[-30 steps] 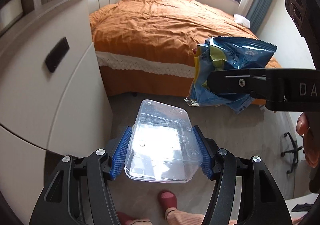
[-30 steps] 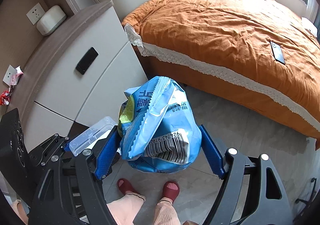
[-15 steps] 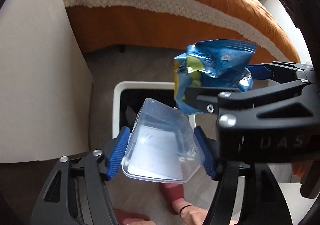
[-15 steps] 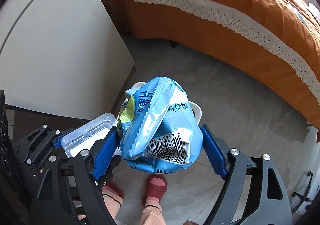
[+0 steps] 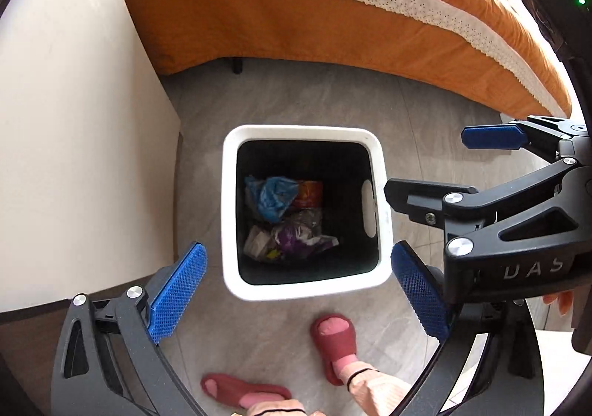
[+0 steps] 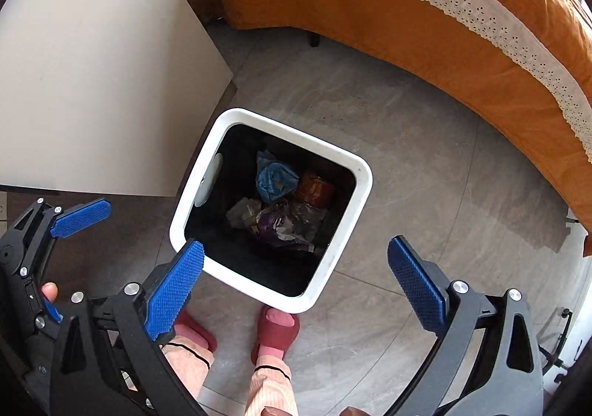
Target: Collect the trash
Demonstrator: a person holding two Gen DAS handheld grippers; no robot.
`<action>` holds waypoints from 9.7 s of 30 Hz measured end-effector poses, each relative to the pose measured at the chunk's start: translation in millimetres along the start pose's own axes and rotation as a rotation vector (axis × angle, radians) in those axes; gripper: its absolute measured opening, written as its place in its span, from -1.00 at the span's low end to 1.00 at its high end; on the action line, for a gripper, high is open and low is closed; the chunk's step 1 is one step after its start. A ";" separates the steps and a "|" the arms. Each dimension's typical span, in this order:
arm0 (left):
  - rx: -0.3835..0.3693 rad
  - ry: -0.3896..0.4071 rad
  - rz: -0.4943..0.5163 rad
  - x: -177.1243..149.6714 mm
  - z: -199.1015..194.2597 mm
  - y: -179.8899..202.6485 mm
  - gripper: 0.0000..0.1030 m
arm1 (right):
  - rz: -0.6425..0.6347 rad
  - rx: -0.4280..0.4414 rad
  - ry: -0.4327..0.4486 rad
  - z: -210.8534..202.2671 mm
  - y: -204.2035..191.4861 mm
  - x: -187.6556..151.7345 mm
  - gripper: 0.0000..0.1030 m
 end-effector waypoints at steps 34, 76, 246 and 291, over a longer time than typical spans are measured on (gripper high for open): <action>0.167 0.460 -0.114 35.8 -323.0 62.4 0.90 | -0.026 0.268 0.451 -344.4 -22.6 27.8 0.93; 0.685 0.778 -0.729 -128.3 -622.0 -294.0 0.90 | -0.557 0.523 0.530 -439.3 -468.6 146.5 0.93; 0.709 0.906 -0.441 -122.0 -666.3 -60.7 0.90 | -0.354 0.393 0.946 -583.6 -287.1 3.0 0.91; 0.660 0.846 -0.588 -213.0 -702.1 -181.0 0.90 | -0.384 0.257 0.960 -592.3 -408.2 -12.1 0.91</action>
Point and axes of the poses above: each gripper's, at about its wrist camera, not at the fingertips, and z roughly the way its jaws point, y to its right, x to its top, the point moved 9 cm from there along z, roughly the way its jaws point, and after that the axes turned 8 degrees about -x, right-handed, at the moved point
